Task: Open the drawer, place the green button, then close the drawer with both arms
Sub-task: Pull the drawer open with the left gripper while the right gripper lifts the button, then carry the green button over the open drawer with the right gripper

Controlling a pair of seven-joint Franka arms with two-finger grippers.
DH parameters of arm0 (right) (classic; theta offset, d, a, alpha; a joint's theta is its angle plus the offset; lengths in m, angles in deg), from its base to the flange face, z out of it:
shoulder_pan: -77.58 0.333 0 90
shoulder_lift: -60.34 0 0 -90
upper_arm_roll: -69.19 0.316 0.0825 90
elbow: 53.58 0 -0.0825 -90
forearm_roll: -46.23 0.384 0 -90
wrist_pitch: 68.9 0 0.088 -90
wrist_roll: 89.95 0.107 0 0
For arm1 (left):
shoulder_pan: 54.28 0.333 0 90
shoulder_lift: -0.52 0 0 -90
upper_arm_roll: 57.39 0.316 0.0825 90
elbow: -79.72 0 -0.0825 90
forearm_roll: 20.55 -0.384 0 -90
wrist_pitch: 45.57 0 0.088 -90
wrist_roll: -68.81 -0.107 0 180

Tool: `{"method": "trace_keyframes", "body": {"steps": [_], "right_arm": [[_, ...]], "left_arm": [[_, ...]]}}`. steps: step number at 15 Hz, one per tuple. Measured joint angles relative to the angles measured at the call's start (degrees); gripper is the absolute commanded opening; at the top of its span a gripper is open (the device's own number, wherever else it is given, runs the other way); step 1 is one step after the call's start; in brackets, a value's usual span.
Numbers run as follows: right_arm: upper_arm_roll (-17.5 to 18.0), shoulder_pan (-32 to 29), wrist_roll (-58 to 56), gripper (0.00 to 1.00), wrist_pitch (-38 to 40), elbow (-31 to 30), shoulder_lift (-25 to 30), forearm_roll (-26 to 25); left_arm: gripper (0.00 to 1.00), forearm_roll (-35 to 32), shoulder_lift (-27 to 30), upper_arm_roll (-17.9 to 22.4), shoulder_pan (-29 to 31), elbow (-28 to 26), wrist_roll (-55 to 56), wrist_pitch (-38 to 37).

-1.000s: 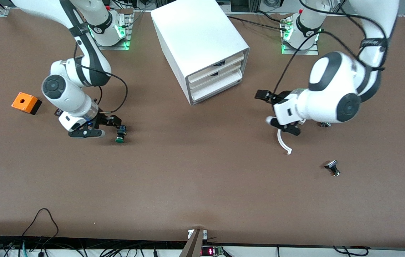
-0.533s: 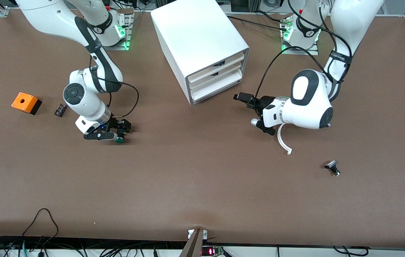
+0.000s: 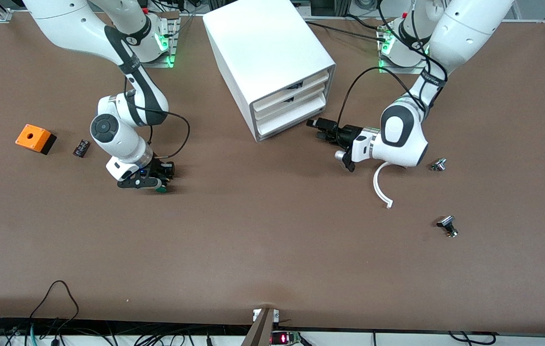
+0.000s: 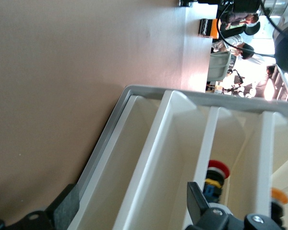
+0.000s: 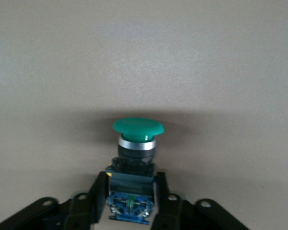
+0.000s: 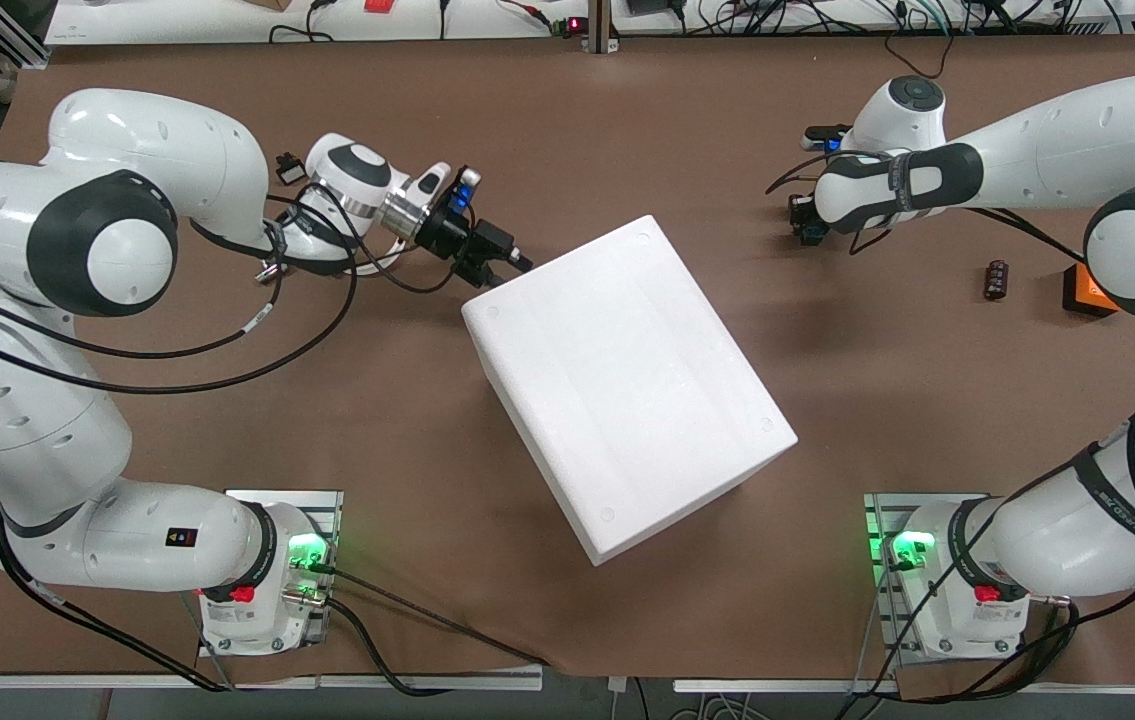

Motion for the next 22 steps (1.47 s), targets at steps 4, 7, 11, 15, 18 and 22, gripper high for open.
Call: {"method": "trace_keyframes", "body": {"steps": [4,7,11,15,18,22], "right_arm": [[0.0,0.3,0.7,0.0,0.0,0.2,0.0,0.0],[0.3,0.5,5.4,0.0,4.4,2.6,0.0,0.0],[0.6,1.4,15.7,0.0,20.8,13.0,0.6,0.0],[0.6,2.5,25.9,0.0,31.5,21.7,1.1,0.0],[0.7,3.6,33.5,0.0,36.6,26.5,1.1,0.0],[0.8,6.6,44.6,0.0,41.8,33.0,1.1,0.1]], "left_arm": [[0.87,5.1,-0.9,-0.3,-0.5,-3.1,-7.5,0.0],[0.81,8.9,-2.0,-0.4,-1.6,-5.3,-12.6,0.0],[0.6,10.1,-3.1,-1.3,-2.4,-5.8,-14.2,0.0],[0.0,11.1,-3.3,-2.1,-2.5,-5.9,-14.3,0.0],[0.0,11.1,-3.3,-2.1,-2.2,-5.9,-14.4,0.0],[0.0,11.2,-3.3,-2.0,-1.2,-5.3,-14.7,-0.2]]}}
